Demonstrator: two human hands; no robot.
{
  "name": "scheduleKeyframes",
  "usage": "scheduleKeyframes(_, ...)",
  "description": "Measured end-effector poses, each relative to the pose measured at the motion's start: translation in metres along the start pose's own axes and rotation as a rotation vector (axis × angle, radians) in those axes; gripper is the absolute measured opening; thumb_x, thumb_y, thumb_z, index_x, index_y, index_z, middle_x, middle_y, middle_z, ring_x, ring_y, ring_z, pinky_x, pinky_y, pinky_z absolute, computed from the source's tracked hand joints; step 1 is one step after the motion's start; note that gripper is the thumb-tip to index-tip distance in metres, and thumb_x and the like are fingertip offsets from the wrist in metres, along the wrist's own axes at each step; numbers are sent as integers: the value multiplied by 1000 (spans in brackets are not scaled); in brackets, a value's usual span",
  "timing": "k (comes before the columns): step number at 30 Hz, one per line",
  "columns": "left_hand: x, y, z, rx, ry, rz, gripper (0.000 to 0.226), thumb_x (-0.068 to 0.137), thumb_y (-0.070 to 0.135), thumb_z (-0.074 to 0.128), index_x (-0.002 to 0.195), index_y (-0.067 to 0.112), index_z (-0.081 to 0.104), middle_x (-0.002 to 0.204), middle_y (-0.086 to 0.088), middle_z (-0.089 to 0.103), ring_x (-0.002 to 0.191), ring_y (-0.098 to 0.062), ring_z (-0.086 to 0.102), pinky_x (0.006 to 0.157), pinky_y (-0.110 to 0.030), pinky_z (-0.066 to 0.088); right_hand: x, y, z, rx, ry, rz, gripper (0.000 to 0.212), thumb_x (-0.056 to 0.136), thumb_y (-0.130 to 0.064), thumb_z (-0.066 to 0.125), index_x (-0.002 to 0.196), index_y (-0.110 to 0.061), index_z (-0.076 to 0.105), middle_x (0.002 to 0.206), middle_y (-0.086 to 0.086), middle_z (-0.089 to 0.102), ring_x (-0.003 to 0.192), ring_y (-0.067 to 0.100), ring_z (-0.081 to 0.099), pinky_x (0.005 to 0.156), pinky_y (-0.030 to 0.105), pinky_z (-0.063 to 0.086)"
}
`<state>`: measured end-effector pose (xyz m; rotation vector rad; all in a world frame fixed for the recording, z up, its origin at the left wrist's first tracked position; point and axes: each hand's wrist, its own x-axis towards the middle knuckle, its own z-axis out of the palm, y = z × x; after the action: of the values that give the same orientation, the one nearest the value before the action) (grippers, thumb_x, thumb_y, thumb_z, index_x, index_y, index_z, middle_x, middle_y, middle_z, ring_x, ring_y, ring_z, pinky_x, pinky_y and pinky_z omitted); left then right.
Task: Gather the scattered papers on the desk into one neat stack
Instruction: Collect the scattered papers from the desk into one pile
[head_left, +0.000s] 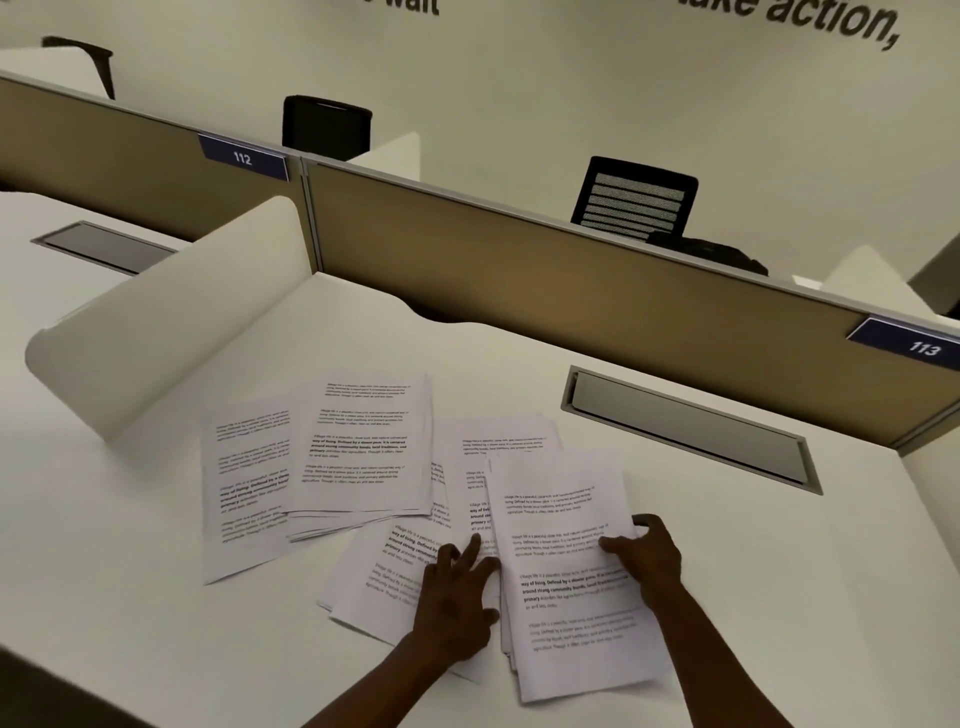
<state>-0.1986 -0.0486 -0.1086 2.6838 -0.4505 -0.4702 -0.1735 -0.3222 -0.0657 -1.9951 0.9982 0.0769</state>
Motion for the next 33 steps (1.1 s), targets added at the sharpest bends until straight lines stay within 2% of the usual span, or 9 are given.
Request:
scheduleKeyframes(4,-1,2,-1,17,2,24,61,87,41,62,143,40,37,166,10,13,147,-25,13,118,-40,19,4,7,-14,158,-58,61,54,71,-5,81,120,-11,59,111,19,66,96,39,66,87,53,57)
scheduleKeyframes(6,-3,2,0,20,4,31,61,88,39,61,143,40,37,166,11,12,148,-26,11,119,-40,18,1,11,-19,118,-65,-8,40,75,-2,77,113,-8,65,106,19,69,91,38,68,85,53,57)
scheduleKeyframes(9,-4,2,1,21,11,36,60,90,38,59,144,39,36,166,12,10,149,-27,9,119,-39,16,-6,17,-25,26,5,-185,24,82,-6,73,105,-11,68,97,11,71,83,29,66,79,43,57)
scheduleKeyframes(12,-5,1,2,35,-4,54,58,91,36,57,145,40,35,166,12,10,150,-29,8,121,-42,15,-5,22,-33,34,69,-274,27,87,-9,69,114,-9,65,101,12,70,86,31,65,79,41,55)
scheduleKeyframes(17,-8,0,6,37,42,120,51,94,27,56,142,37,43,166,11,13,154,-28,-8,125,-44,2,7,16,-45,329,-30,-135,35,86,1,69,120,-4,62,108,23,69,93,42,68,87,58,55)
scheduleKeyframes(21,-8,2,6,-43,28,141,39,89,22,58,126,33,54,164,13,19,154,-19,-5,124,-35,-1,5,15,-26,219,-50,-71,28,86,1,66,115,0,64,108,24,68,96,42,66,90,57,54)
scheduleKeyframes(24,-9,0,6,-96,27,150,37,87,23,56,122,32,55,164,14,20,154,-15,-2,125,-32,0,-2,9,-6,87,63,-49,21,86,-4,61,107,-2,65,105,22,69,93,39,65,86,50,56)
scheduleKeyframes(28,-10,-3,6,-63,28,180,38,85,23,55,122,33,54,163,15,20,154,-15,-2,118,-27,-10,-13,-7,9,-29,106,-113,28,84,-10,66,111,-4,61,104,17,69,89,34,66,76,40,58)
scheduleKeyframes(33,-9,-6,7,-85,5,173,37,83,26,56,119,35,55,162,16,23,154,-14,-1,116,-26,-12,-10,-13,10,33,38,-31,38,81,-16,75,115,-7,60,110,17,69,94,34,66,82,41,57)
